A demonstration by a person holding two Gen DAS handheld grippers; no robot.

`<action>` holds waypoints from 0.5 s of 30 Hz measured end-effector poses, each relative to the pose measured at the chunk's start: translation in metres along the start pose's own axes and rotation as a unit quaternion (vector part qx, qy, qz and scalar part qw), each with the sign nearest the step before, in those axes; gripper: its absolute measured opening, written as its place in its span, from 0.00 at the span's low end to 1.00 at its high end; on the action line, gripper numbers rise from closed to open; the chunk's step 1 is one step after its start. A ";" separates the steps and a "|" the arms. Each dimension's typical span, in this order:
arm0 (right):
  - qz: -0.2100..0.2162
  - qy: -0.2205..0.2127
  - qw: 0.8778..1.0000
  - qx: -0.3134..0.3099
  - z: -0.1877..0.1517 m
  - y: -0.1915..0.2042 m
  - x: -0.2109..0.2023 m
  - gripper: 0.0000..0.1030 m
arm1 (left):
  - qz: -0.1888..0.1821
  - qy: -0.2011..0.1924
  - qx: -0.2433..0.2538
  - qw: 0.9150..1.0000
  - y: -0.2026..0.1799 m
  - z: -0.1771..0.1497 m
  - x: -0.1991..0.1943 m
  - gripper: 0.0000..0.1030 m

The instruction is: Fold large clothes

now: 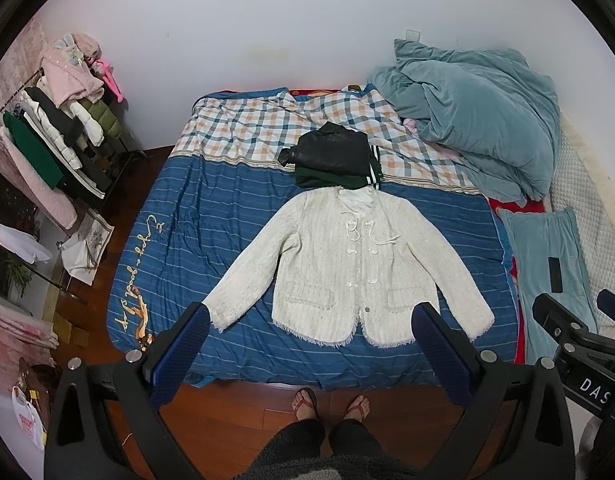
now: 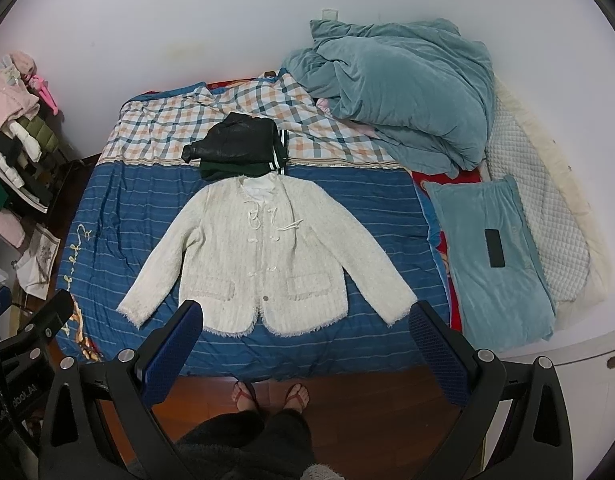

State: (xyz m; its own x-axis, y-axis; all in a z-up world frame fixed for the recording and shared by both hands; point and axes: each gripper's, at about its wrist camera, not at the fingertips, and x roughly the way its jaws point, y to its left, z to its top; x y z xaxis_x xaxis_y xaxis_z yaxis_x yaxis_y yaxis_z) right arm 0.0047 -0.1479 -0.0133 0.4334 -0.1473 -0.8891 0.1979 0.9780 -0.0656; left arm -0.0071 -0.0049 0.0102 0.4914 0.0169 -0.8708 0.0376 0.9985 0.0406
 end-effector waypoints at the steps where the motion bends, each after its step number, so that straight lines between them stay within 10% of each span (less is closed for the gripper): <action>1: 0.000 0.000 1.000 0.000 -0.001 0.001 0.000 1.00 | 0.000 0.000 0.000 1.000 -0.001 0.000 0.000 1.00; 15: 0.001 -0.001 1.000 0.000 0.001 0.005 -0.001 1.00 | -0.002 -0.003 -0.002 1.000 0.002 0.005 0.000 1.00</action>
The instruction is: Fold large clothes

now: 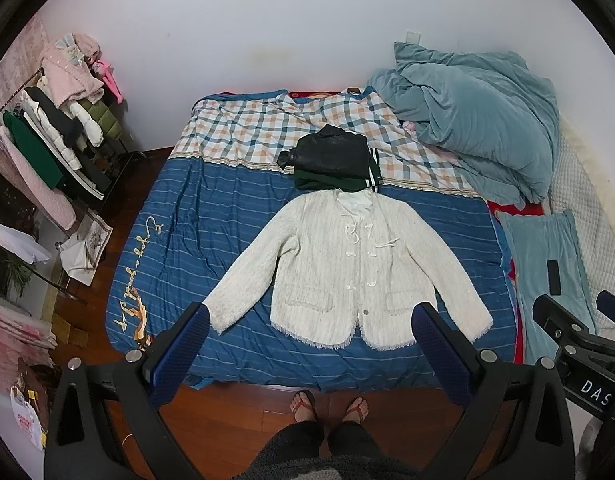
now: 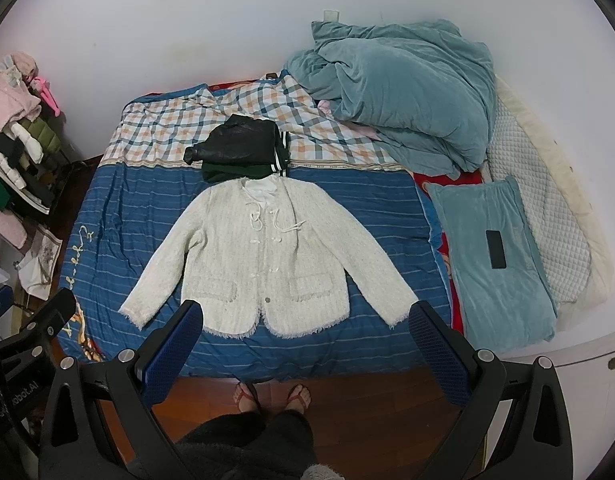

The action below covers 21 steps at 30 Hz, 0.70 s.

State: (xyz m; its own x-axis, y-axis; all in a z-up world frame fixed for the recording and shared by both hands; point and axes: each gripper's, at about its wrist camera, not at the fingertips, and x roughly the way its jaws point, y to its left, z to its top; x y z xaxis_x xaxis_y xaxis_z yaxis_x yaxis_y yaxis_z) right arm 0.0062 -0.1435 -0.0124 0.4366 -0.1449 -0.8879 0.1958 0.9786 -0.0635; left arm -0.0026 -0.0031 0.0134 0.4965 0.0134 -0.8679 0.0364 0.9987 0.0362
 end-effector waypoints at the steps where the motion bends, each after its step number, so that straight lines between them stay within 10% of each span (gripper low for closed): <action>1: 0.000 -0.001 1.000 0.000 0.001 0.001 -0.001 1.00 | -0.001 -0.001 -0.001 1.000 0.000 0.000 0.000 1.00; 21: 0.003 -0.002 1.000 0.002 0.005 0.002 -0.004 1.00 | -0.002 -0.006 -0.001 1.000 -0.004 0.001 -0.003 1.00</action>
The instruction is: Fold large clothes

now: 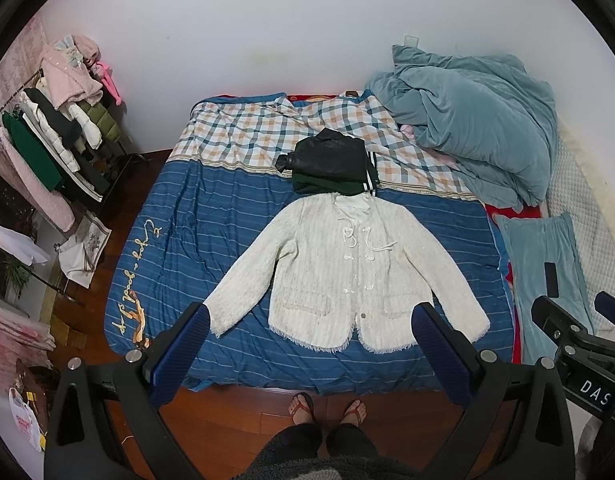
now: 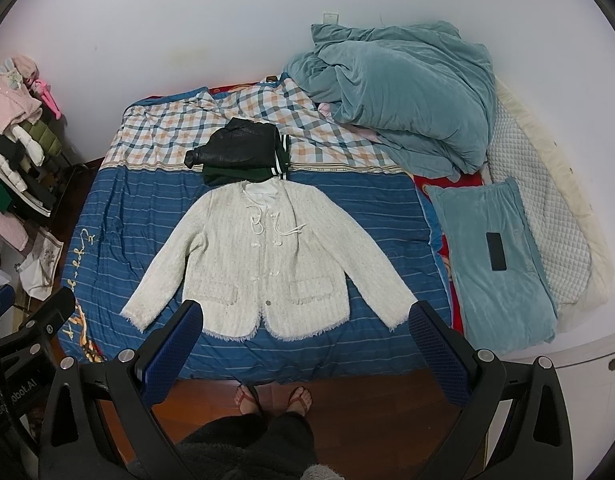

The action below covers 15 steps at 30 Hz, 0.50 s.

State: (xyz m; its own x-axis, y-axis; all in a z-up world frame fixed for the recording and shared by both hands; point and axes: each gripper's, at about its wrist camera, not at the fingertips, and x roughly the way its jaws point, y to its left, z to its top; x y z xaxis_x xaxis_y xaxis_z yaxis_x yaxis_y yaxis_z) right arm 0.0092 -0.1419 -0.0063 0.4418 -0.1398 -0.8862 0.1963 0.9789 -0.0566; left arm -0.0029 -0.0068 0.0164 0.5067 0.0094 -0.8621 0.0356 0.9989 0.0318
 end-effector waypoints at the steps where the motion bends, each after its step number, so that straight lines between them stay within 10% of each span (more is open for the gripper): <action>1: 0.000 0.000 1.000 0.000 0.000 0.000 0.000 1.00 | -0.001 0.001 0.000 1.000 0.000 0.000 0.000 1.00; 15: 0.001 0.000 1.000 0.003 0.000 -0.001 0.001 1.00 | -0.008 -0.001 0.006 1.000 -0.003 0.012 0.007 1.00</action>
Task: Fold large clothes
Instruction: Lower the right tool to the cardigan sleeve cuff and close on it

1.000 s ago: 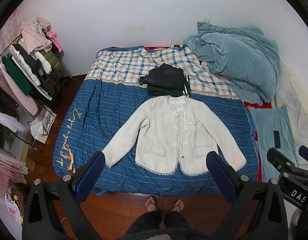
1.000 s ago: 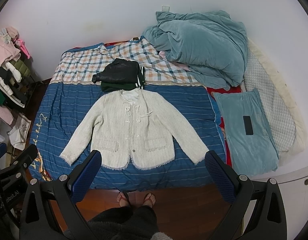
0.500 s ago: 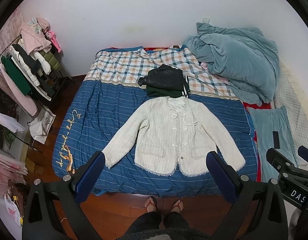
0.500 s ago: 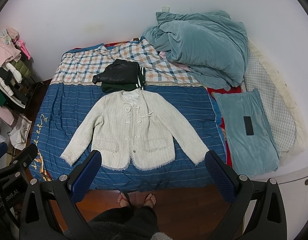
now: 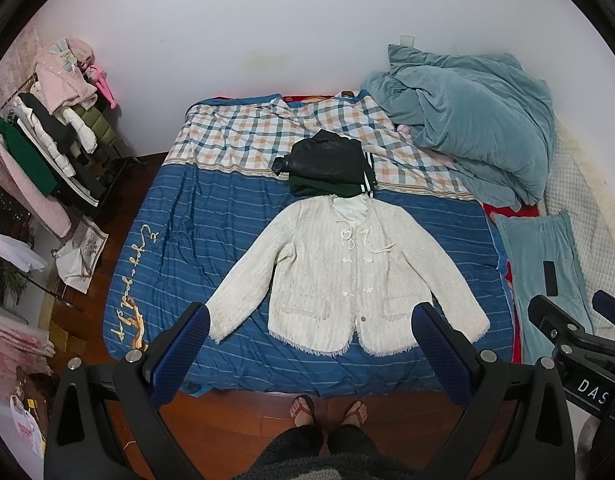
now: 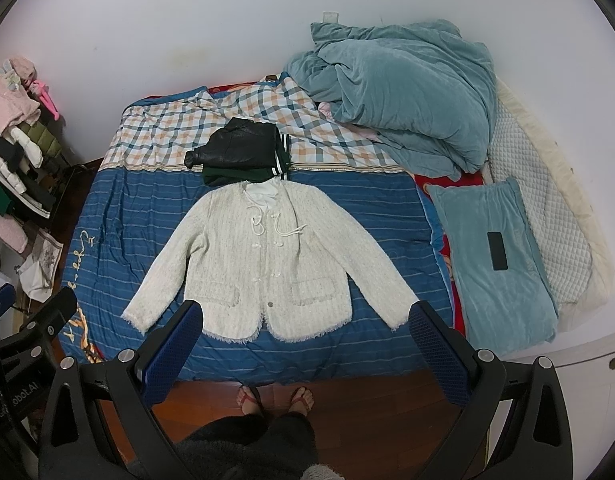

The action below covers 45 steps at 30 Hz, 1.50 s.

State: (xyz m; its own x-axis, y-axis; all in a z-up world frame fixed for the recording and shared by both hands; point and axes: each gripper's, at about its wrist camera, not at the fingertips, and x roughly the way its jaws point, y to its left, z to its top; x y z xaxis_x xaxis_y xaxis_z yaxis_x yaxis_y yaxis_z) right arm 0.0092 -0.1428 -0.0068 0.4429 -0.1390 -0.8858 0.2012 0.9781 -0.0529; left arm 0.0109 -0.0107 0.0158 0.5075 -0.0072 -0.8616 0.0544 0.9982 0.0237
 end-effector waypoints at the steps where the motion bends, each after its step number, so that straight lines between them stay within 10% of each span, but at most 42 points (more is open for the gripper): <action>1: -0.001 0.000 1.000 0.001 0.002 0.001 0.001 1.00 | -0.001 0.000 0.001 1.000 0.000 0.003 0.003 1.00; 8: 0.026 0.001 0.998 0.052 0.020 -0.008 0.033 1.00 | 0.036 -0.035 0.021 0.999 0.010 0.016 0.048 1.00; 18: -0.023 0.069 0.970 0.230 0.001 -0.125 0.220 1.00 | 0.093 -0.007 0.045 0.995 -0.005 0.034 0.201 1.00; 33: -0.053 0.229 0.888 0.395 -0.118 -0.370 0.593 1.00 | 0.156 0.139 0.031 0.977 -0.083 0.009 0.478 1.00; 41: 0.010 0.251 0.847 0.469 -0.187 -0.397 0.688 0.98 | 0.169 0.191 0.041 0.966 -0.096 -0.033 0.577 1.00; 43: -0.005 0.245 0.857 0.454 -0.184 -0.388 0.693 0.93 | 0.167 0.192 0.048 0.966 -0.096 -0.038 0.586 1.00; 45: -0.022 0.239 0.867 0.437 -0.179 -0.380 0.690 0.55 | 0.161 0.191 0.049 0.967 -0.097 -0.040 0.593 1.00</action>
State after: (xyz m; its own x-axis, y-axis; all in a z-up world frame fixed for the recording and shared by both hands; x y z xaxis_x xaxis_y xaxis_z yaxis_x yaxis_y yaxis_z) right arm 0.0820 -0.5831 -0.6804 0.0473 0.1116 -0.9926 0.8867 0.4528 0.0932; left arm 0.2718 -0.1095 -0.5176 0.1590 0.3437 -0.9255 0.0378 0.9346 0.3536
